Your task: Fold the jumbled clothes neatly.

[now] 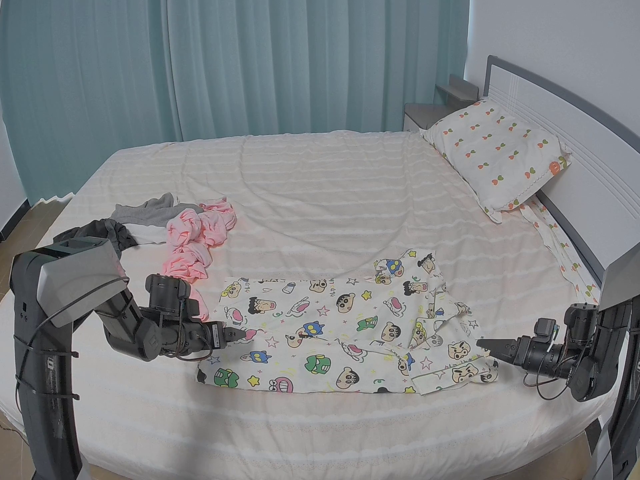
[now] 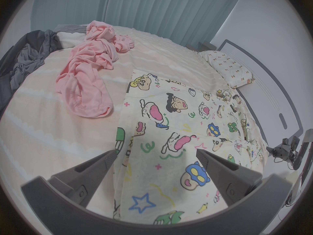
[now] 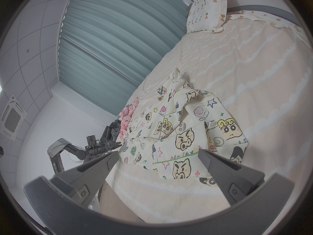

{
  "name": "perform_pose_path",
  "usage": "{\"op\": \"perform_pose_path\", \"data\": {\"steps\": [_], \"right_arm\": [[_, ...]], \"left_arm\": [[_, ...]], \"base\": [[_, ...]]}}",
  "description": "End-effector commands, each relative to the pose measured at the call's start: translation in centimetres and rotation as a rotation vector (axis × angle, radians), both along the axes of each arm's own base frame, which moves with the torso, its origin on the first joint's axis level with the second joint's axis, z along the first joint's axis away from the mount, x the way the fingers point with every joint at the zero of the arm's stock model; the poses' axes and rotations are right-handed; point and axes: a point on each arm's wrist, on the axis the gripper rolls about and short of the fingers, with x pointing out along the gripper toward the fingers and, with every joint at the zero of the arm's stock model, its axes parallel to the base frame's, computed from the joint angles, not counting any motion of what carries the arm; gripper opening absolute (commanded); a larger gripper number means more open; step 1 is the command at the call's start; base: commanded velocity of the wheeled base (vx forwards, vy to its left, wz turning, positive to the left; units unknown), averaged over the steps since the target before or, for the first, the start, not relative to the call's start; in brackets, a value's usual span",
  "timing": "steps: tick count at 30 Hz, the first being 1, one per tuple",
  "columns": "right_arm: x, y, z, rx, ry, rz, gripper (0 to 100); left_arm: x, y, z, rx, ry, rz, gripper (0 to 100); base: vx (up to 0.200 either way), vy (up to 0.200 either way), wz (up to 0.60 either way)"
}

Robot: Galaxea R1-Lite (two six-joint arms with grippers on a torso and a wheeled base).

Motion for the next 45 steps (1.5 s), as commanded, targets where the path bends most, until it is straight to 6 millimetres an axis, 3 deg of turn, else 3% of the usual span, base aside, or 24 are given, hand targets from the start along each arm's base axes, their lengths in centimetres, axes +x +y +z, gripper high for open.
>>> {"op": "perform_pose_path", "data": {"steps": [1,9,10,36,45], "right_arm": [[0.1,0.0,0.1,-0.002,-0.013,0.003,100],[0.2,0.0,-0.1,-0.003,-0.011,0.003,100],[0.2,0.0,-0.1,-0.003,-0.011,0.003,100],[0.4,0.2,-0.3,-0.02,-0.026,0.02,100],[0.5,0.2,-1.2,-0.066,-0.043,0.042,100]], "left_arm": [[-0.1,-0.4,-2.0,0.008,0.032,-0.002,100],[0.1,-0.5,-1.9,0.005,0.024,-0.004,100],[0.1,-0.5,-1.9,0.005,0.024,-0.004,0],[-1.8,0.2,1.6,0.011,0.104,0.037,0],[-1.5,0.2,1.5,0.049,0.094,0.078,0]], "base": [[0.0,0.0,0.0],[0.0,0.0,0.0],[0.0,0.0,0.0],[0.0,0.0,0.0],[0.0,0.0,0.0]]}}
